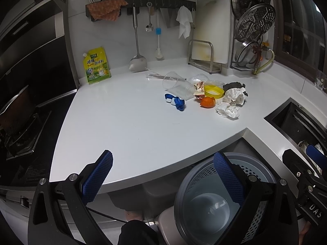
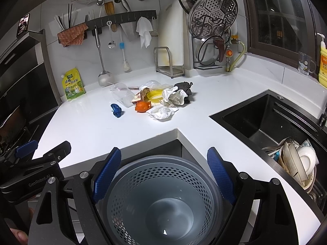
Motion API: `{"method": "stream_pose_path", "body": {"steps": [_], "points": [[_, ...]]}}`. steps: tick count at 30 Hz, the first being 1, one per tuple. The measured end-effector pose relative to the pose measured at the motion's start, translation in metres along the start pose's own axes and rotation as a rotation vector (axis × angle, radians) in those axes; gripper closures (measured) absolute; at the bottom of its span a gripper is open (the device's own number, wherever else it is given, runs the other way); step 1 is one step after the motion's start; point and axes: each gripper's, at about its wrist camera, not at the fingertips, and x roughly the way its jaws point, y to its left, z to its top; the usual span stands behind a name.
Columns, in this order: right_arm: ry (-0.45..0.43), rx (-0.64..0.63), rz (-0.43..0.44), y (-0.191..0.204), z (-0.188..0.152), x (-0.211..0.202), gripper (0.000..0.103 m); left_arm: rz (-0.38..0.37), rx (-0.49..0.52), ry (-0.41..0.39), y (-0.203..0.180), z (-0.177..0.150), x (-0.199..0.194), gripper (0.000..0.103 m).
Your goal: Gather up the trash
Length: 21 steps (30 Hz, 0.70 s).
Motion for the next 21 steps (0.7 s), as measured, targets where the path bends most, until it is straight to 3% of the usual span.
{"method": "stream_pose_path", "body": {"steps": [21], "points": [[0.032,0.007,0.005,-0.004,-0.002,0.020,0.021,-0.002,0.009,0.018,-0.004,-0.001,0.017,0.006]]}}
